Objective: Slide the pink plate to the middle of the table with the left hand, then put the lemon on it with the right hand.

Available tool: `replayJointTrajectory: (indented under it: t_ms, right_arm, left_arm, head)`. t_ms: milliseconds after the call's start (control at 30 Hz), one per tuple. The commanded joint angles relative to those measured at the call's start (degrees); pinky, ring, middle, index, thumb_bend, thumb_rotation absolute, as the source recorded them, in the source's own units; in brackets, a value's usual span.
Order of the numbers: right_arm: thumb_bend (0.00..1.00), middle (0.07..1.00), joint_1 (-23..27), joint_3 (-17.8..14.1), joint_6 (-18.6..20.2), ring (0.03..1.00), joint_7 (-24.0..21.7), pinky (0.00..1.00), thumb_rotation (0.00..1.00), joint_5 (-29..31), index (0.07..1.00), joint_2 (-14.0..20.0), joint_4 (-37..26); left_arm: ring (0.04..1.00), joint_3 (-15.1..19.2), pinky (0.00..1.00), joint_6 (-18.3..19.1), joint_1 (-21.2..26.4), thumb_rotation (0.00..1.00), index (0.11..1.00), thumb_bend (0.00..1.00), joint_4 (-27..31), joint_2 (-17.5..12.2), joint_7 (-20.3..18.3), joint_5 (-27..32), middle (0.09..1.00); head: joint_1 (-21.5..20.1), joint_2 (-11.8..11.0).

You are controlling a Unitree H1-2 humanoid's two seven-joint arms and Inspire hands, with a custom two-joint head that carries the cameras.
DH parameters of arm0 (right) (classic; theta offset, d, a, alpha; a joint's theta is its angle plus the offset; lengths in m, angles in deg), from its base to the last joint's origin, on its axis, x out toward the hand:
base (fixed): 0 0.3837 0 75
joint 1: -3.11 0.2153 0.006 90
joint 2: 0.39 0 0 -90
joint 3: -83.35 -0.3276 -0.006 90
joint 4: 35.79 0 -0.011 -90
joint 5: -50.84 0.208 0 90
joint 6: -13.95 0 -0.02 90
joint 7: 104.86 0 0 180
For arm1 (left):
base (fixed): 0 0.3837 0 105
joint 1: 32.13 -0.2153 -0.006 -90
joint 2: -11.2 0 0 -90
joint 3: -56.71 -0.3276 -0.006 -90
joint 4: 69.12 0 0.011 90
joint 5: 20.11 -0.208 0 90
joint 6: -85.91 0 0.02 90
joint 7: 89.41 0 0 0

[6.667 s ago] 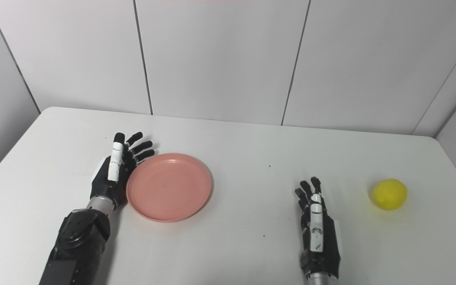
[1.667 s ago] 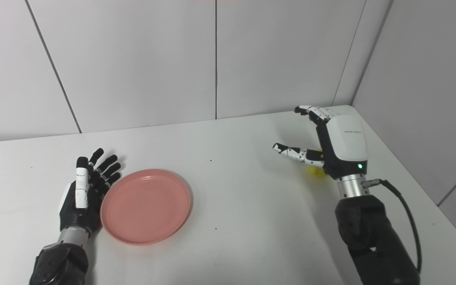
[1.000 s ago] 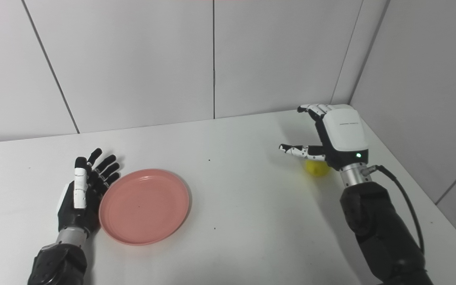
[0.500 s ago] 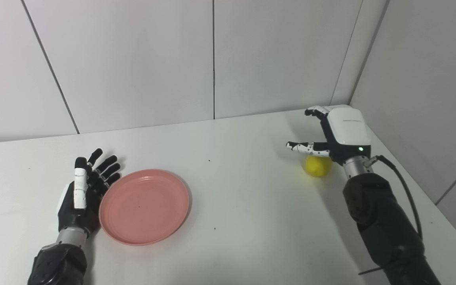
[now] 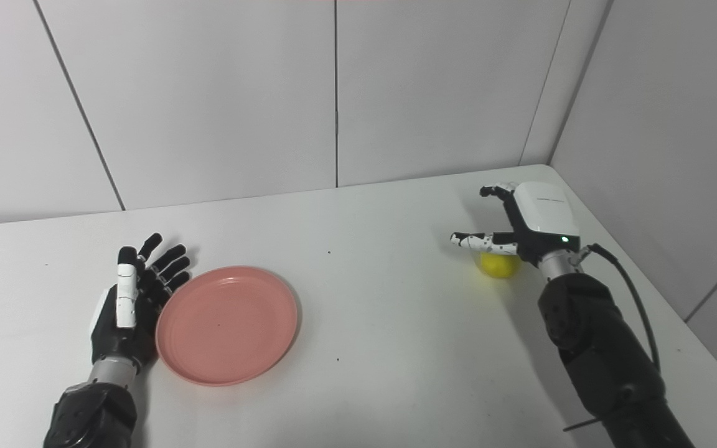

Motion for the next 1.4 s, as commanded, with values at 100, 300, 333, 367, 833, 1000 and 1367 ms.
replayJointTrajectory:
  t_ms: [100, 300, 333, 367, 833, 1000, 1367]
  right_arm:
    - [0.93, 0.783, 2.53, -0.42, 3.49, 0.724, -1.63, 0.58, 0.77, 1.22, 0.739, 2.06, -2.80]
    - [0.92, 0.761, 2.20, 0.05, 2.43, 0.706, -0.85, 0.57, 0.76, 1.90, 0.727, 2.53, -1.93]
    - [0.92, 0.762, 2.10, 0.14, 2.79, 0.708, -1.22, 0.57, 0.76, 1.99, 0.726, 2.57, -2.00]
    - [0.92, 0.768, 2.02, 0.23, 3.08, 0.721, -1.49, 0.58, 0.77, 2.06, 0.726, 2.62, -2.09]
    - [0.88, 0.758, 0.21, 2.48, 4.57, 0.710, -2.76, 0.58, 0.73, 1.66, 0.726, 2.44, -2.95]
    - [0.89, 0.772, -0.07, 3.18, 5.55, 0.726, -3.16, 0.59, 0.73, 1.37, 0.731, 2.48, -2.51]
    - [0.90, 0.772, -0.35, 3.84, 5.21, 0.730, -2.11, 0.59, 0.72, 1.49, 0.731, 3.57, 1.49]
  left_arm:
    - [0.823, -0.20, 0.85, 3.95, -2.05, 0.89, 0.901, 0.84, -2.30, 0.20, 0.10, 0.46, 0.803]
    - [0.823, -0.32, 0.85, 3.77, -2.06, 0.89, 0.903, 0.84, -2.56, 0.24, 0.14, 0.31, 0.807]
    - [0.824, -0.28, 0.85, 3.75, -2.04, 0.89, 0.904, 0.84, -2.65, 0.27, 0.16, 0.37, 0.808]
    - [0.822, -0.26, 0.85, 3.76, -2.03, 0.89, 0.904, 0.85, -2.70, 0.30, 0.17, 0.41, 0.806]
    - [0.821, -0.26, 0.85, 4.45, -2.03, 0.88, 0.909, 0.85, -2.50, 0.26, 0.12, 0.99, 0.807]
    - [0.819, -0.46, 0.85, 4.06, -2.16, 0.89, 0.908, 0.84, -2.51, 0.06, -0.02, 0.75, 0.806]
    - [0.815, -0.40, 0.84, 4.43, -2.27, 0.88, 0.904, 0.84, -2.24, 0.08, 0.06, 0.85, 0.802]
  head:
    - [0.04, 0.07]
    - [0.10, -0.02]
    - [0.10, -0.02]
    - [0.10, -0.02]
    - [0.15, 0.21]
    - [0.23, 0.35]
    - [0.42, 0.48]
